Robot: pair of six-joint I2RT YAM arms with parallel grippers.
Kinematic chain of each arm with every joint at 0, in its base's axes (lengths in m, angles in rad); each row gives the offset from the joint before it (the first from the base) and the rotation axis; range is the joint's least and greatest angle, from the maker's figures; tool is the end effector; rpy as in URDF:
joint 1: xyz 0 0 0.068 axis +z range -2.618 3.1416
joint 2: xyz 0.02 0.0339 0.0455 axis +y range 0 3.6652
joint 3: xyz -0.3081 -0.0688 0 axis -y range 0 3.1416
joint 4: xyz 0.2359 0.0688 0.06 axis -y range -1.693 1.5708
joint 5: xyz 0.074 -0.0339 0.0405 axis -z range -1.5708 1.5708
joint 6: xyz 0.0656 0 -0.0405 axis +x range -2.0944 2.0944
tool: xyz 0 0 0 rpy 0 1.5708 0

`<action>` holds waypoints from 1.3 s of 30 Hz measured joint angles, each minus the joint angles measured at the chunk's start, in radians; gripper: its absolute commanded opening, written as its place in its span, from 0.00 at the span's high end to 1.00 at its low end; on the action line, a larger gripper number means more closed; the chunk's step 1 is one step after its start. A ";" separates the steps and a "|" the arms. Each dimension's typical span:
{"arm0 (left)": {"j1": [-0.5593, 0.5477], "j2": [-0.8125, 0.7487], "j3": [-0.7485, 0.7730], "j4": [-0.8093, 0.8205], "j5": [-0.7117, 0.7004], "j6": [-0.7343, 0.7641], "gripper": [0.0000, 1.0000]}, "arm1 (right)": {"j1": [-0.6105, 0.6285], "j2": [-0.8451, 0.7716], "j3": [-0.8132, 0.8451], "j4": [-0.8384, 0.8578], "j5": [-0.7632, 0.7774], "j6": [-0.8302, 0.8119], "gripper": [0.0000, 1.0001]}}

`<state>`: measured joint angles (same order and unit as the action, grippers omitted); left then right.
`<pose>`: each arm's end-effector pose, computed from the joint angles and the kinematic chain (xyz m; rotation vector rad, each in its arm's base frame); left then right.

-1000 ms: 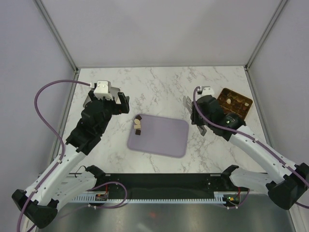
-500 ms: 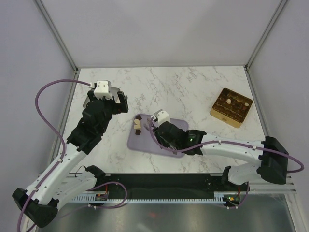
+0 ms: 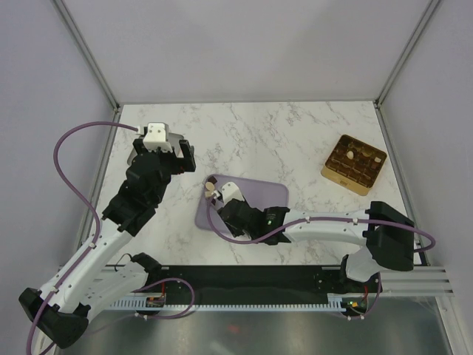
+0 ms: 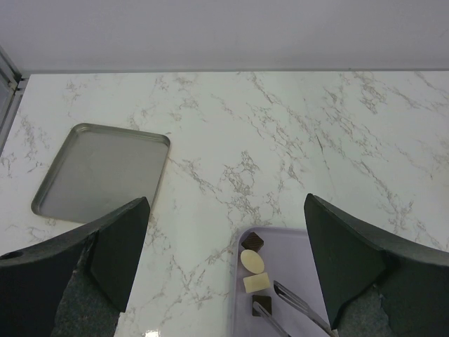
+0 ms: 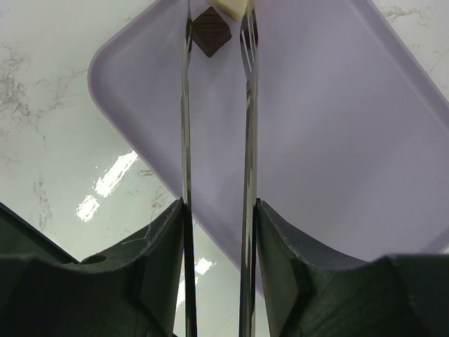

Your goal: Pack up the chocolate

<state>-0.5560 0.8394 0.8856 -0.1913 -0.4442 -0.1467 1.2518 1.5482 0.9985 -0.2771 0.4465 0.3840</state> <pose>0.1669 -0.0705 0.3944 0.0202 1.7037 -0.1430 0.1322 0.3099 0.2515 -0.7841 2.1781 0.2985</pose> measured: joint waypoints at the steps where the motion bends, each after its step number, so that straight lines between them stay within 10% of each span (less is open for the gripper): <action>1: 0.000 0.000 0.000 0.000 0.000 0.000 0.00 | 0.000 0.005 0.004 0.003 0.000 0.000 0.49; 39: 0.000 0.000 0.000 0.000 0.000 0.001 0.00 | 0.029 0.072 0.037 -0.024 0.039 0.002 0.60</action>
<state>-0.5560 0.8394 0.8856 -0.1913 -0.4442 -0.1459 1.2804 1.6199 1.0359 -0.3008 0.4854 0.3862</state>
